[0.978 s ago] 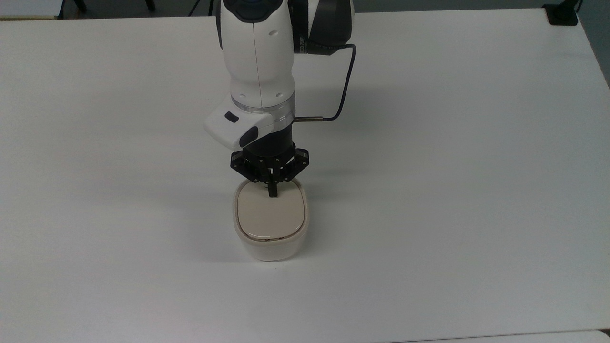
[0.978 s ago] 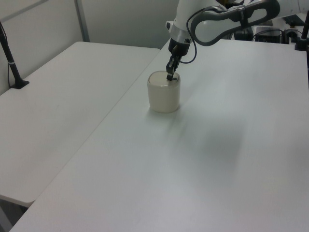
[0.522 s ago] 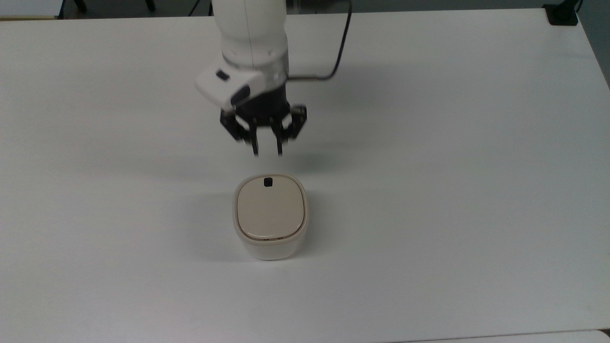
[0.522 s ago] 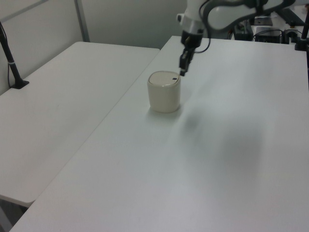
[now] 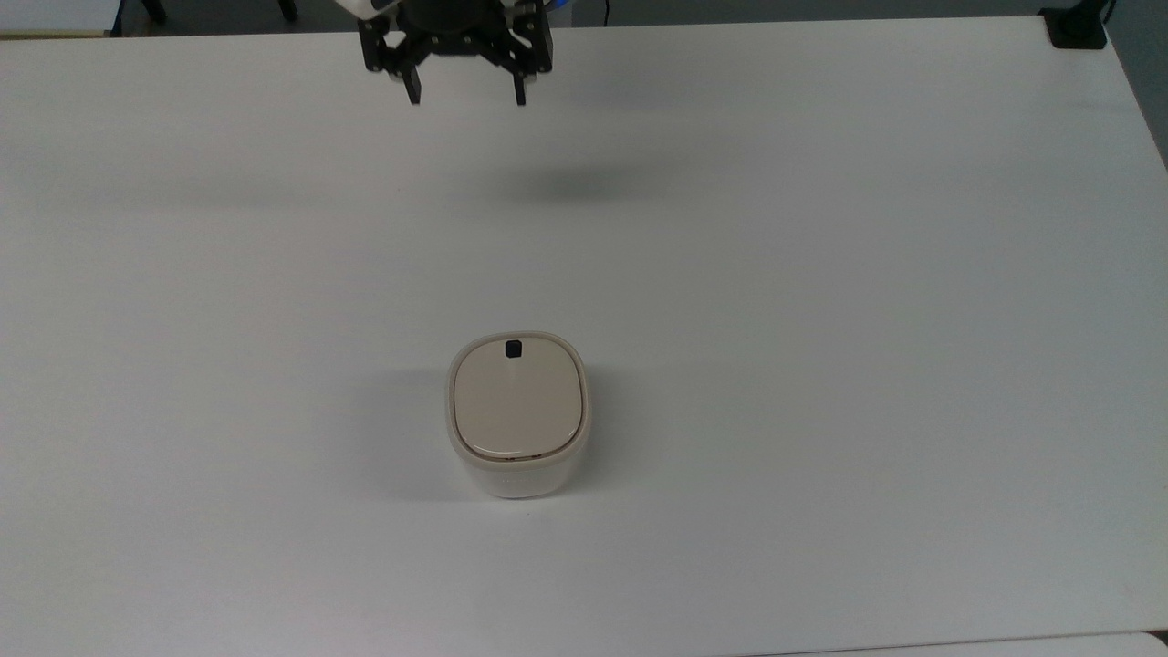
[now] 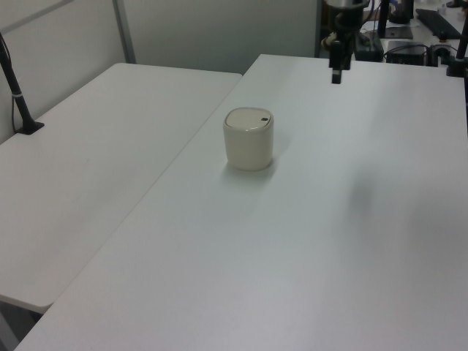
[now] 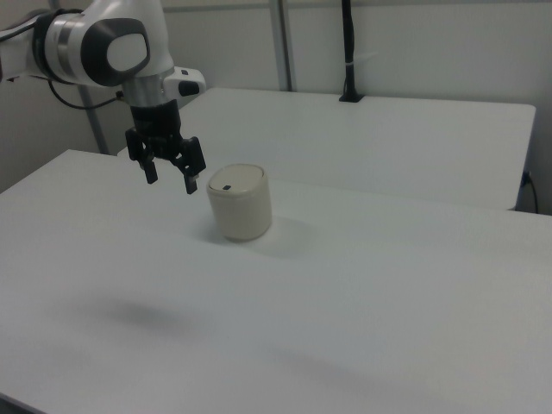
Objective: Close the trash bin
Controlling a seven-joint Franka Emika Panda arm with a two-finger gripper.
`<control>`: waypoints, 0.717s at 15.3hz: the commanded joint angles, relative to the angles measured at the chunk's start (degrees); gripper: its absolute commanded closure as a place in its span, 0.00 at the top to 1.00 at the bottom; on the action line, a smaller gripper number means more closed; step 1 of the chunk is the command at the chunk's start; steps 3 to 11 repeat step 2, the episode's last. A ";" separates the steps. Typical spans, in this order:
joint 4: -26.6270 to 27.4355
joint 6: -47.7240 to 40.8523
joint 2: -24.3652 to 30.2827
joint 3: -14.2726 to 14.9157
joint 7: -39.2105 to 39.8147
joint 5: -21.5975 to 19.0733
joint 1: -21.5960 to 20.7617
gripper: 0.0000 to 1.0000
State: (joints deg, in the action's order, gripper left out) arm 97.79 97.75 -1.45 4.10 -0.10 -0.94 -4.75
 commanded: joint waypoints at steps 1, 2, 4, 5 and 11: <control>2.05 -0.90 0.83 0.21 0.46 1.47 -0.44 1.00; 1.88 -0.81 0.57 0.38 0.46 1.47 -0.44 1.00; 1.88 -0.81 0.57 0.38 0.46 1.47 -0.44 1.00; 1.88 -0.81 0.57 0.38 0.46 1.47 -0.44 1.00; 1.88 -0.81 0.57 0.38 0.46 1.47 -0.44 1.00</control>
